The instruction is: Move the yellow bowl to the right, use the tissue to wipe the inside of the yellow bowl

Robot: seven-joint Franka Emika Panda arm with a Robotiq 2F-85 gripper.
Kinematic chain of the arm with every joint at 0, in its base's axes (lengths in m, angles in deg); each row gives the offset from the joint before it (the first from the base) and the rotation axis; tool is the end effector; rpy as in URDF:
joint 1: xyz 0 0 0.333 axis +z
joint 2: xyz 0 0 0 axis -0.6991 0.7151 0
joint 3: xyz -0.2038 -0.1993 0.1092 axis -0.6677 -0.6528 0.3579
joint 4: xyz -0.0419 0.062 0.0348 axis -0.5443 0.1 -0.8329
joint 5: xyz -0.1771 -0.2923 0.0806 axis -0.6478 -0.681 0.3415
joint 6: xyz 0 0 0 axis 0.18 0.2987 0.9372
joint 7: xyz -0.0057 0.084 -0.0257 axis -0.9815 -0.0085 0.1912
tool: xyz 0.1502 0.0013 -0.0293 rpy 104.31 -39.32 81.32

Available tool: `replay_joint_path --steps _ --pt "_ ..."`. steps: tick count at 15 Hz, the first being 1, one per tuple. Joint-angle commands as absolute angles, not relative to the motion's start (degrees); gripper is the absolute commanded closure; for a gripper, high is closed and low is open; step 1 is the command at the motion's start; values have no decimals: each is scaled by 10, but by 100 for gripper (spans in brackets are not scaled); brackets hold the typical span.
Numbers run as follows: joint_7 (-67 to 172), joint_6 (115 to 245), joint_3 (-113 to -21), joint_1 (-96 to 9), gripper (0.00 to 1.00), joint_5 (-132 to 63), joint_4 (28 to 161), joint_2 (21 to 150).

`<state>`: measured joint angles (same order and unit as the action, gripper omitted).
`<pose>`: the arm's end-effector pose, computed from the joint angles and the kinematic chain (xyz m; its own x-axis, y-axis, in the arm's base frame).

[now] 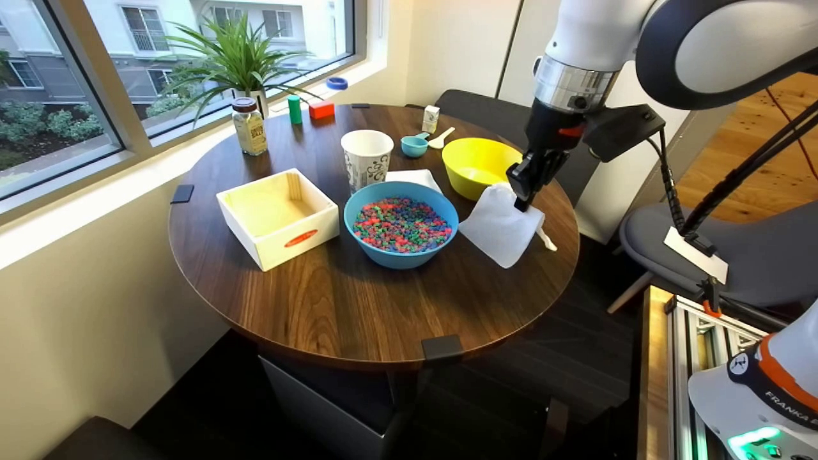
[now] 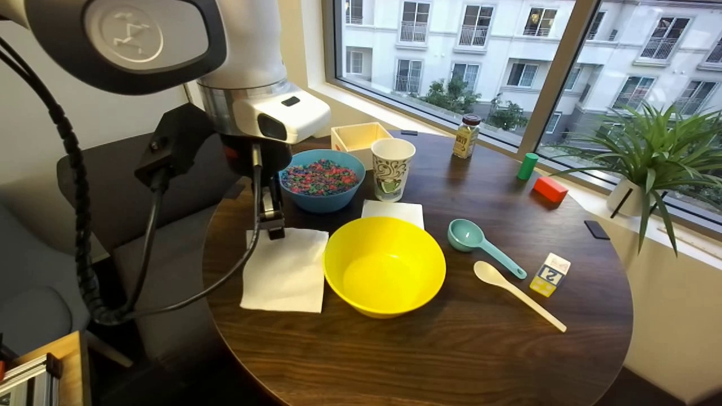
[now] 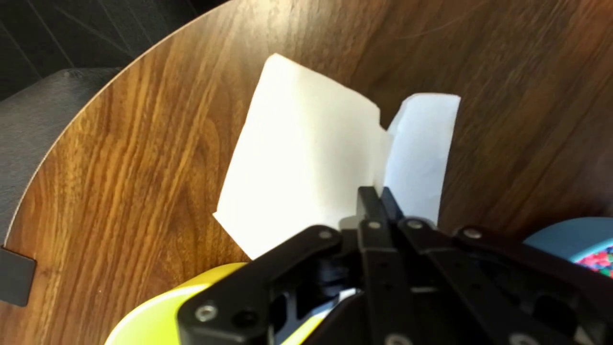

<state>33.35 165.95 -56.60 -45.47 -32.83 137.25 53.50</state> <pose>0.4254 0.0394 0.4012 0.9479 -0.3163 0.0386 -0.3175 -0.9477 0.0309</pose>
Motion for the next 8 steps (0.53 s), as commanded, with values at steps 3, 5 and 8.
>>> replay_joint_path --steps 3,5,8 --pt "261 1591 -533 -458 100 -420 1375 489" --pt "245 1566 -523 -458 100 -456 1374 481" --pt "230 1532 -509 -455 100 -499 1372 476"
